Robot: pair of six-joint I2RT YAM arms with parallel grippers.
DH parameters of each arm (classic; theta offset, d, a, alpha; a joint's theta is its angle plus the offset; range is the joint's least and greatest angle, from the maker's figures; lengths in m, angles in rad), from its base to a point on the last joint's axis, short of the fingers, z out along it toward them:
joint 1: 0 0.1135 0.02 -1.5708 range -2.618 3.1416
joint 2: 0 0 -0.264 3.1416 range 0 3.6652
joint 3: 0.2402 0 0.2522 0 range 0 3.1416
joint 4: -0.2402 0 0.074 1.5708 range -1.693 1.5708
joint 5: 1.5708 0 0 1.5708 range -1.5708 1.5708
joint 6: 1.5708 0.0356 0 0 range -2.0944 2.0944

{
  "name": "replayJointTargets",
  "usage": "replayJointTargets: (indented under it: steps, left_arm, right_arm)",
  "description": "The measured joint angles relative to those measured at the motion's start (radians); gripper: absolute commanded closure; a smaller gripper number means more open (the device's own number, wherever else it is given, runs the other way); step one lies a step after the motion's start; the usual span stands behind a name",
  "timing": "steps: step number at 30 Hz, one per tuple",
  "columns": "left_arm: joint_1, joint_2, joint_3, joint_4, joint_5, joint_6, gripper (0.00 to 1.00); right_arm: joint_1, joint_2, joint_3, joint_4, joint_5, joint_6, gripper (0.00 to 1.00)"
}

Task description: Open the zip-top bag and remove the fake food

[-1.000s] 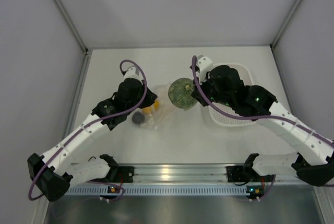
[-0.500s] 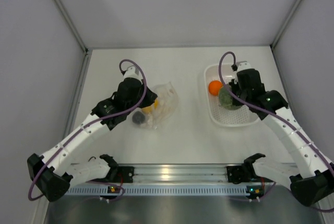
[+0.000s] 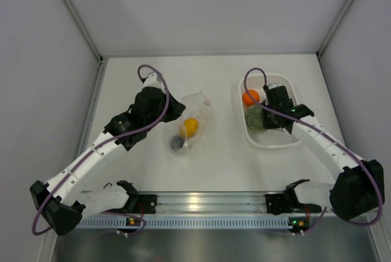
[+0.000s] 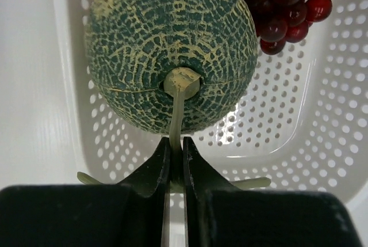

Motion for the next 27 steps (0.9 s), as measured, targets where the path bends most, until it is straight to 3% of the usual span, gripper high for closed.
replayJointTargets:
  steps: [2, 4, 9, 18, 27]
  left_arm:
    - [0.000, 0.000, 0.003, -0.001, 0.003, 0.000, 1.00]
    - [0.000, 0.000, 0.006, -0.002, 0.006, 0.000, 1.00]
    - [0.000, 0.000, 0.012, -0.002, 0.008, -0.002, 1.00]
    - [0.000, 0.002, 0.012, -0.001, 0.013, -0.023, 1.00]
    - [0.000, 0.002, 0.008, 0.026, 0.013, -0.070, 1.00]
  right_arm:
    - [-0.002, 0.030, -0.002, 0.029, 0.027, 0.011, 0.84]
    - [-0.004, 0.053, -0.002, 0.043, 0.044, 0.021, 0.64]
    - [-0.007, 0.049, 0.006, 0.038, 0.054, 0.024, 0.42]
    - [0.043, -0.072, 0.150, 0.011, 0.014, 0.026, 0.44]
    - [0.357, -0.089, 0.210, 0.203, -0.208, 0.153, 0.57]
